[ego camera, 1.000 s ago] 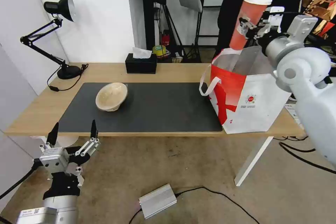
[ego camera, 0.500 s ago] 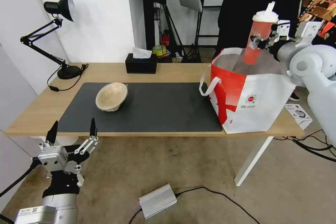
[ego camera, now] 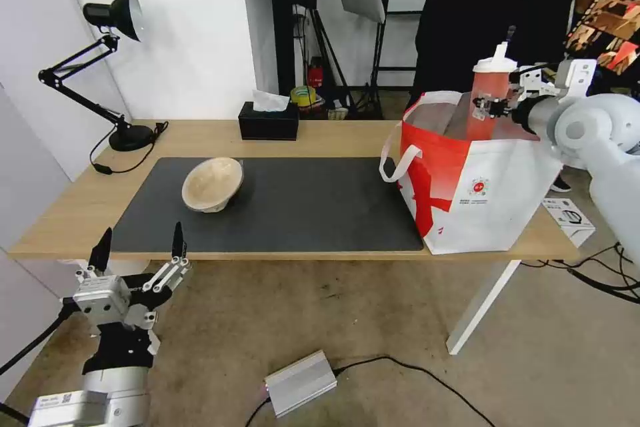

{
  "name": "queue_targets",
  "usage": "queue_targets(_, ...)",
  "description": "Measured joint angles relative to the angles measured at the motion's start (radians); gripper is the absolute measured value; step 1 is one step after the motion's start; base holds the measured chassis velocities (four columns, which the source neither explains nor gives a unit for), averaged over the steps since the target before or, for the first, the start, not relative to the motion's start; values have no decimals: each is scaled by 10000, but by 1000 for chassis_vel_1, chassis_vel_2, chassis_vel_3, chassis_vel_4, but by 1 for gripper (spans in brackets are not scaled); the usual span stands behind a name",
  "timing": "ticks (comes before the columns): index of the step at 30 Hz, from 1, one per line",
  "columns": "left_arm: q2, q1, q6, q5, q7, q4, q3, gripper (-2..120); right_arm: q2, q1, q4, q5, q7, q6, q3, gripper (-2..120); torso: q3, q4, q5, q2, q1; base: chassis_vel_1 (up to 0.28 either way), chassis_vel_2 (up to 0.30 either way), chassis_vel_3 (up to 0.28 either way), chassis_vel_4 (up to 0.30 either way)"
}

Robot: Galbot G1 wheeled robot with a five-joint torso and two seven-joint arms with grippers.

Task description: Pick up the trash from the table and place it into the takeout bag.

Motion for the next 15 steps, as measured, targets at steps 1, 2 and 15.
queue_targets(1,-6,0,-18,-6,0,10,0,100,-35,44,-4,9,-8,-5,-62,34,0,0,0,0,0,0,0,0,0)
queue_targets(2,-6,0,-18,-6,0,10,0,100,-35,44,-4,9,-8,-5,-62,34,0,0,0,0,0,0,0,0,0)
queue_targets(15,-14,-45,-92,-65,0,104,-16,100,-387,697,-181,538,-159,-10,-1249,34,0,0,-1,0,0,0,0,0,0)
